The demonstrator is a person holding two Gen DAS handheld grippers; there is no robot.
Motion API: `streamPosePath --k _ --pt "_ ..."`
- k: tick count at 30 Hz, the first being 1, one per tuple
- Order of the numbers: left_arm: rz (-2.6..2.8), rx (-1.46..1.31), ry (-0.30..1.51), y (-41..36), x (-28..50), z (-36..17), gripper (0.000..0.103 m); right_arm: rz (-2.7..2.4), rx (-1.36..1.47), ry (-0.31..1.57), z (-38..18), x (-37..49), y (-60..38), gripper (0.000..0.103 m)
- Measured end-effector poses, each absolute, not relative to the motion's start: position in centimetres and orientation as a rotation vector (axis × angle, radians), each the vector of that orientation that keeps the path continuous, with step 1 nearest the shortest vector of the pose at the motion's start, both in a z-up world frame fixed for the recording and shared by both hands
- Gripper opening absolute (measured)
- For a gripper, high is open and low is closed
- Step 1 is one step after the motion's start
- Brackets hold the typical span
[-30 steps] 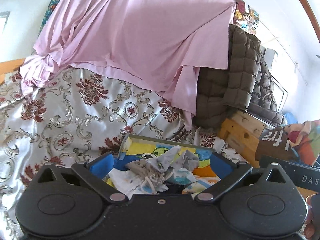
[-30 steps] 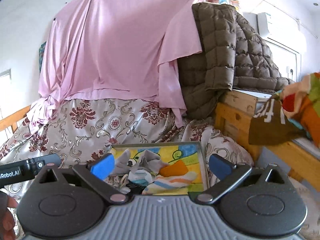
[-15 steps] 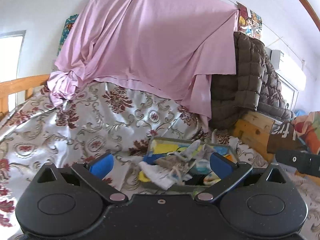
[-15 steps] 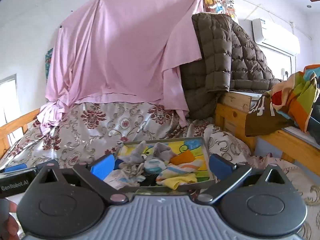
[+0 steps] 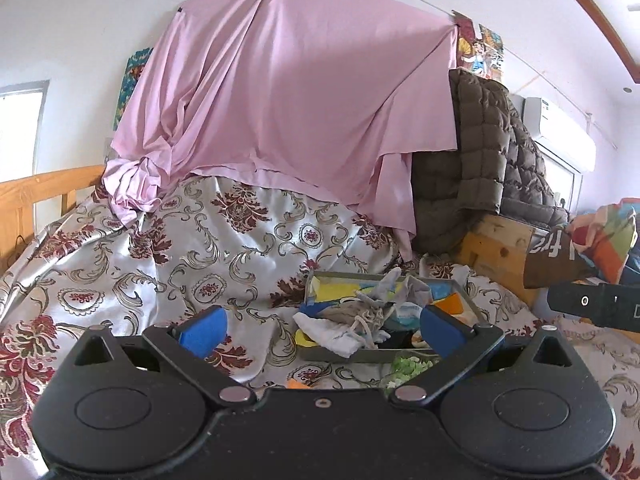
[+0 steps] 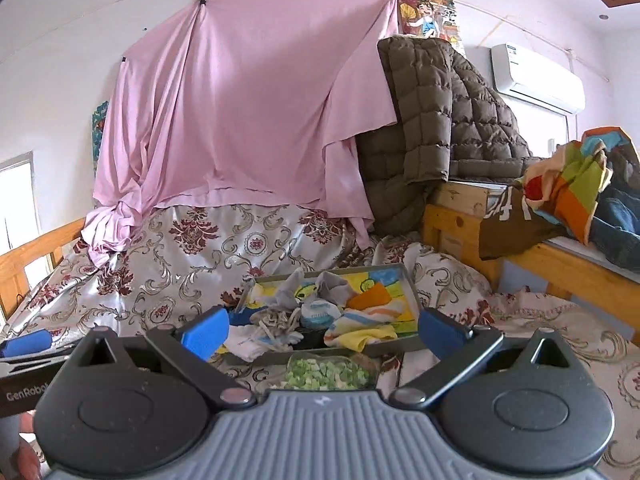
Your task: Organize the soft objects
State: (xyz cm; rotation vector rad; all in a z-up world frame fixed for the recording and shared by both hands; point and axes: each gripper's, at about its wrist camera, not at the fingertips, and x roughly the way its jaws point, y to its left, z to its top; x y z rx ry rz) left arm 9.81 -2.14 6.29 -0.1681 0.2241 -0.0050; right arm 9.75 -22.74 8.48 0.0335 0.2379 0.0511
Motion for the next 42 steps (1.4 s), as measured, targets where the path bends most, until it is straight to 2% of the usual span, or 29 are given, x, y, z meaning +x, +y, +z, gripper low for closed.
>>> streamPosePath --k 12,18,42 --pt "-0.023 -0.041 0.336 -0.1 8.0 3.6 0.102 -0.027 0.136 0.295 3.5 6.4 -22.0 0.103" --pt "0.001 -0.087 0.349 1.4 6.8 2.3 0.102 -0.022 0.159 0.350 1.3 5.8 -21.0 0.103" --pt "0.043 -0.090 0.373 1.4 3.7 0.6 0.102 0.002 0.111 0.380 -1.5 2.5 -18.7 0.103"
